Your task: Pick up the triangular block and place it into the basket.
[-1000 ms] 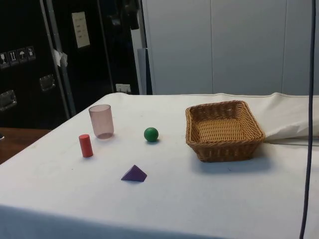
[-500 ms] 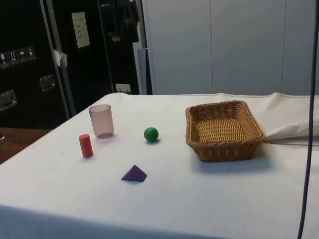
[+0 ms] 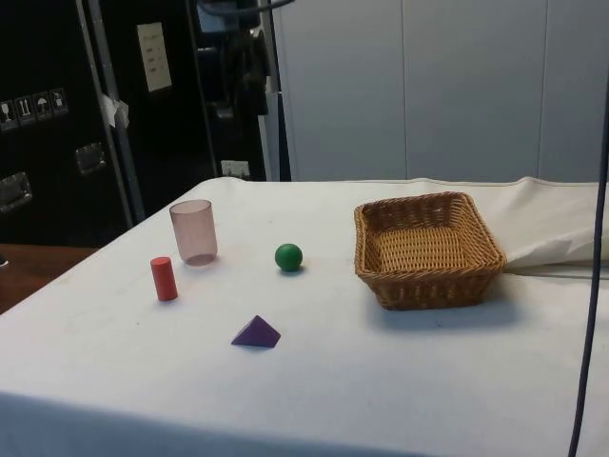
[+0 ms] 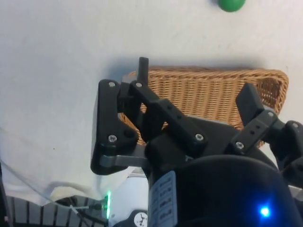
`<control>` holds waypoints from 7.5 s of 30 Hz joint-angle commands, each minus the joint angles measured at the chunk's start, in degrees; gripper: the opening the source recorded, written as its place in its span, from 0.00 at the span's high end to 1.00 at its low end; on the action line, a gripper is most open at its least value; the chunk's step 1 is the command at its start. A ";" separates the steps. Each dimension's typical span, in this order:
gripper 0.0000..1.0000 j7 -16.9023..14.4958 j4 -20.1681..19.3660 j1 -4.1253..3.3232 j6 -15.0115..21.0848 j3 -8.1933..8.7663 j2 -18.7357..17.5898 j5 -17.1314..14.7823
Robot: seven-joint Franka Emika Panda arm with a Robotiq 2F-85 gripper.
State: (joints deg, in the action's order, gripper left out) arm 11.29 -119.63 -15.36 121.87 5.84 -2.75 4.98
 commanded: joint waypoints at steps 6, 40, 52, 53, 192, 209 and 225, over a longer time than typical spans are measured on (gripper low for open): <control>0.00 2.35 -2.58 -0.34 4.07 -1.49 0.06 0.63; 0.00 6.07 -9.11 -0.34 23.03 -5.21 -9.17 -0.06; 0.00 6.65 -9.80 -0.23 29.28 -5.84 -14.32 -0.40; 0.00 6.70 -9.97 -0.23 29.68 -5.90 -14.55 -0.34; 0.66 9.57 -39.30 1.32 28.99 -4.70 16.16 4.01; 0.66 5.44 -45.09 2.81 30.48 0.69 18.85 6.47; 0.66 3.21 -46.87 3.95 31.17 9.05 18.22 13.87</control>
State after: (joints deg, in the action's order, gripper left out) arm 14.38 -166.39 -12.09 152.29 15.07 15.64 17.99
